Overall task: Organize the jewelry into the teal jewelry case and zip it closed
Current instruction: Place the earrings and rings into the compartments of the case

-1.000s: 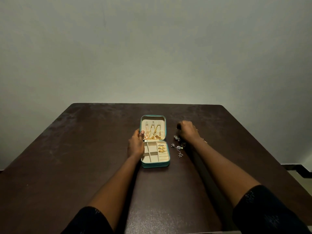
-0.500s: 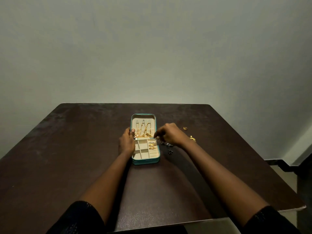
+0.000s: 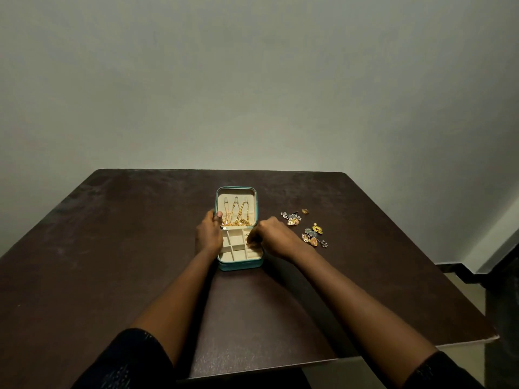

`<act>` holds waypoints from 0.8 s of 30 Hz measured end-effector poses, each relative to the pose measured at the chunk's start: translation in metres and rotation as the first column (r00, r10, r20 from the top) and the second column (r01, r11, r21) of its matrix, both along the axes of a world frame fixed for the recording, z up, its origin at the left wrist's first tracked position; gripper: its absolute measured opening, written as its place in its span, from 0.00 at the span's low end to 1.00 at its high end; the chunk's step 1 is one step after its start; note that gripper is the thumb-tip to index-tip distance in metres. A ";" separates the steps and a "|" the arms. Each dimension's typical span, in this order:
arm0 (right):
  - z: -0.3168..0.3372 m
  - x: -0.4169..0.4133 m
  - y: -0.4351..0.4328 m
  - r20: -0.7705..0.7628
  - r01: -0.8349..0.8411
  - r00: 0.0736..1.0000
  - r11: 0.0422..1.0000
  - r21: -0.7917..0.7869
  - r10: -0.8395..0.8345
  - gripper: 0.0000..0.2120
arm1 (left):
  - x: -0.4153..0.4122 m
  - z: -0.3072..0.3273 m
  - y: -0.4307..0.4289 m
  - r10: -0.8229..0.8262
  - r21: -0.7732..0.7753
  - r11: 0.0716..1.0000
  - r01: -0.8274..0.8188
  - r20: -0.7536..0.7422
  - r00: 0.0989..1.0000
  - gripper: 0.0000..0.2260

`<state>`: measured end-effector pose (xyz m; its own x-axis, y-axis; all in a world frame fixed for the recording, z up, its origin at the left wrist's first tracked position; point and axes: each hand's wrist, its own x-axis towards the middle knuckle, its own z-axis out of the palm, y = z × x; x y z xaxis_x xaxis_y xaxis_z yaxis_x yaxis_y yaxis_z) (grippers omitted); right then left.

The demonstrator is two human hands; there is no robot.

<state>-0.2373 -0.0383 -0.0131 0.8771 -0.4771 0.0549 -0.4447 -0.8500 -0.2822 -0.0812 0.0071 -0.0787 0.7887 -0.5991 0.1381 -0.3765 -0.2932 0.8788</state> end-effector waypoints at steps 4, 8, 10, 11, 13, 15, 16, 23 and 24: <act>0.003 -0.002 0.004 0.016 0.005 1.000 0.999 -0.032 -0.005 0.15 | 0.000 0.000 0.001 -0.002 -0.001 1.000 0.002 0.000 1.000 0.16; 0.001 -0.002 0.006 0.056 0.033 0.998 0.999 0.010 -0.034 0.14 | 0.000 0.000 0.001 -0.007 0.001 1.000 0.007 -0.002 1.000 0.16; 0.000 -0.003 0.006 0.073 0.052 0.996 0.998 0.018 -0.053 0.13 | 0.001 0.000 0.000 -0.004 -0.001 1.000 0.004 -0.001 1.000 0.16; 0.000 -0.003 0.007 0.088 0.065 0.994 0.998 0.023 -0.067 0.12 | 0.001 -0.001 0.000 -0.001 0.003 1.000 0.001 0.002 1.000 0.16; -0.003 -0.004 0.007 0.124 0.093 0.987 0.995 0.036 -0.097 0.09 | 0.001 -0.001 0.000 0.001 0.009 1.000 -0.001 0.012 1.000 0.16; -0.007 -0.004 0.006 0.141 0.110 0.983 0.993 0.037 -0.115 0.08 | 0.001 -0.003 0.000 -0.003 0.003 1.000 0.003 0.025 1.000 0.16; -0.008 -0.004 0.006 0.141 0.115 0.983 0.993 0.039 -0.119 0.08 | 0.001 -0.003 0.000 -0.005 0.000 1.000 0.005 0.031 0.999 0.16; -0.010 -0.004 0.001 0.123 0.142 0.982 0.989 0.048 -0.146 0.08 | 0.000 -0.002 0.000 -0.007 0.008 1.000 0.007 0.020 1.000 0.16; -0.010 -0.003 -0.001 0.131 0.148 0.979 0.987 0.053 -0.154 0.08 | 0.001 -0.002 0.000 -0.005 0.008 1.000 0.005 0.018 1.000 0.16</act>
<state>-0.2406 -0.0391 -0.0233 0.7806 -0.6083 0.1441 -0.5228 -0.7616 -0.3829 -0.0806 0.0071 -0.0807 0.7833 -0.6038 0.1477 -0.3939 -0.2983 0.8694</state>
